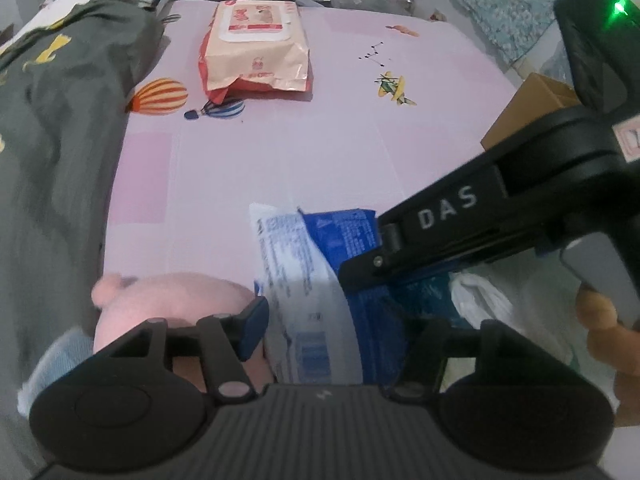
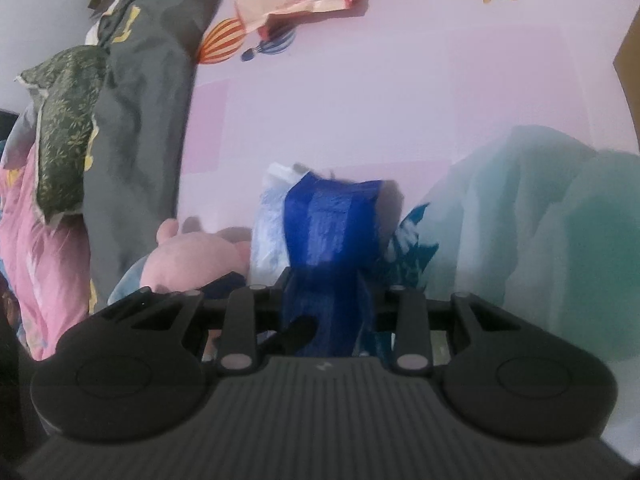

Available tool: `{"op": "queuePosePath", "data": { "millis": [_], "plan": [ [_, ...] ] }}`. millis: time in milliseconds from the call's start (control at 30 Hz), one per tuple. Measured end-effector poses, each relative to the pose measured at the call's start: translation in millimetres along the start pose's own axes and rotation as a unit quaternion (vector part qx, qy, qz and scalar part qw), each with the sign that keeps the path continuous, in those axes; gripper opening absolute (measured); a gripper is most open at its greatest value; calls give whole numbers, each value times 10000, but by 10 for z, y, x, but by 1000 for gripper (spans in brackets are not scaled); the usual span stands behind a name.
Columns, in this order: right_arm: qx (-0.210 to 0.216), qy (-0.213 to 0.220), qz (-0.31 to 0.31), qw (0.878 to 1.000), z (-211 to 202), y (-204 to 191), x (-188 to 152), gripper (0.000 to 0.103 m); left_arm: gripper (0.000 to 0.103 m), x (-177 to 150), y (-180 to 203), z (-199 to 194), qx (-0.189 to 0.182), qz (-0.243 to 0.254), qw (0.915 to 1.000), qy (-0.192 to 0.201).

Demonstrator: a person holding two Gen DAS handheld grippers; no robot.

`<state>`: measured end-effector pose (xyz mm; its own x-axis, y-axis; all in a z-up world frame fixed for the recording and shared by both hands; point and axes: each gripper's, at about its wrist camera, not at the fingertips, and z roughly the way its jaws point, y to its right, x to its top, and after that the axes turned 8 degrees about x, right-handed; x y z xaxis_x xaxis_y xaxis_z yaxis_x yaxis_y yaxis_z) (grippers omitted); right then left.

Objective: Organize soft objects
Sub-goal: 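Close the left tool on the blue wet-wipes pack and lift it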

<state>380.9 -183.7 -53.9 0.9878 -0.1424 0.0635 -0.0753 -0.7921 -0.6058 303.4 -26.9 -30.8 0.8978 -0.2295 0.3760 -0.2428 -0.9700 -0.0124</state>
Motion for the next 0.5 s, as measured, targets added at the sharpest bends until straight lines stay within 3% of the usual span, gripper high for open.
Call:
{"op": "queuePosePath", "data": {
  "millis": [267,433,500],
  "plan": [
    [117,164,-114,9997,68,-36,182,31,67,199,18,105,-5,-119,9999,83],
    [328,360,-53,9988,11,-13,360,29,66,388,-80,7,-505,-476,9966,452],
    [355,429,-68,9984,-18,-9,414,29,69,446,-58,10,-334,-446,9976,418]
  ]
}}
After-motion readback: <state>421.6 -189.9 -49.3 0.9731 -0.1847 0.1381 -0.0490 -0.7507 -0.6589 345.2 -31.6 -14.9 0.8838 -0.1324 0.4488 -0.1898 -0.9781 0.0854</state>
